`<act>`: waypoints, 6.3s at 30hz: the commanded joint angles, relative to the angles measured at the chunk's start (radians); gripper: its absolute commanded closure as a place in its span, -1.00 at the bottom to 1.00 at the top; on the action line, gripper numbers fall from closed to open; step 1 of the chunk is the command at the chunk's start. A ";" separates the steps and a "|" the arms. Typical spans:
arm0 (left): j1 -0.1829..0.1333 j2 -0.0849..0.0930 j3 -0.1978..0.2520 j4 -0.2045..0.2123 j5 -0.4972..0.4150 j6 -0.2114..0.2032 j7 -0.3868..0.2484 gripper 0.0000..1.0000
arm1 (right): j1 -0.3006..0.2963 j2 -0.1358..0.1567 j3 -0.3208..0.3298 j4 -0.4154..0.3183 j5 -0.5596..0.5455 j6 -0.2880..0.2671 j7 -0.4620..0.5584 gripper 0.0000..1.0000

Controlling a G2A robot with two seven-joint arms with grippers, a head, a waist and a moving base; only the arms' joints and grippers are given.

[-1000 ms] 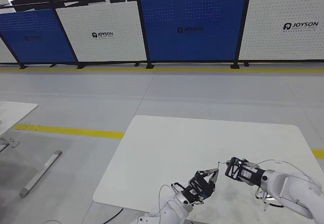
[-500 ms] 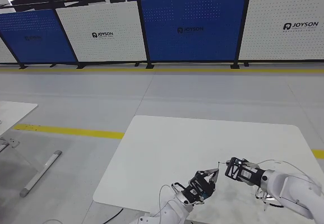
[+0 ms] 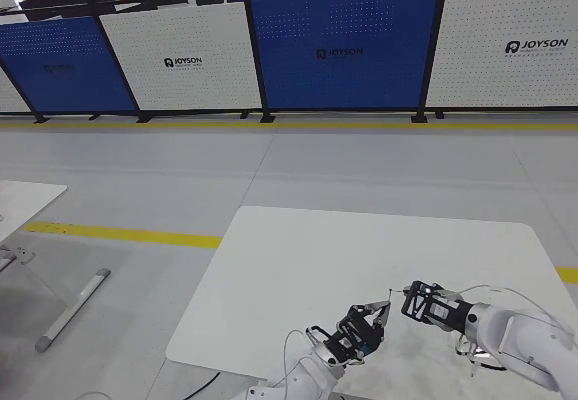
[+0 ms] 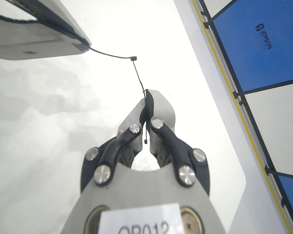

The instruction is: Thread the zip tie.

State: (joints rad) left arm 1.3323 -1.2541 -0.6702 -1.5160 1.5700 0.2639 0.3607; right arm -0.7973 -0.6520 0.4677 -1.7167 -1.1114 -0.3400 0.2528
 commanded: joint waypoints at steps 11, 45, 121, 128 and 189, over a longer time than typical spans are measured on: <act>0.000 0.000 0.000 0.000 0.000 0.000 0.000 1.00 | 0.000 0.000 0.000 0.000 0.000 0.000 0.000 1.00; -0.044 0.041 0.052 0.029 0.000 0.019 0.039 1.00 | -0.002 0.012 -0.024 -0.001 0.095 0.000 0.045 1.00; -0.031 0.055 0.041 0.016 0.000 0.013 0.055 1.00 | 0.040 -0.010 -0.039 -0.004 0.129 0.000 0.079 1.00; -0.031 0.055 0.041 0.016 0.000 0.013 0.055 1.00 | 0.042 -0.008 -0.039 -0.011 0.129 0.000 0.086 1.00; 0.010 0.095 -0.056 -0.061 -0.027 -0.200 0.026 1.00 | 0.028 0.016 -0.044 -0.045 0.069 0.000 0.061 1.00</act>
State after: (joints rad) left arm 1.3405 -1.1615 -0.7208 -1.5741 1.5417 0.0754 0.3886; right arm -0.7646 -0.6357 0.4192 -1.7604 -1.0401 -0.3401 0.3123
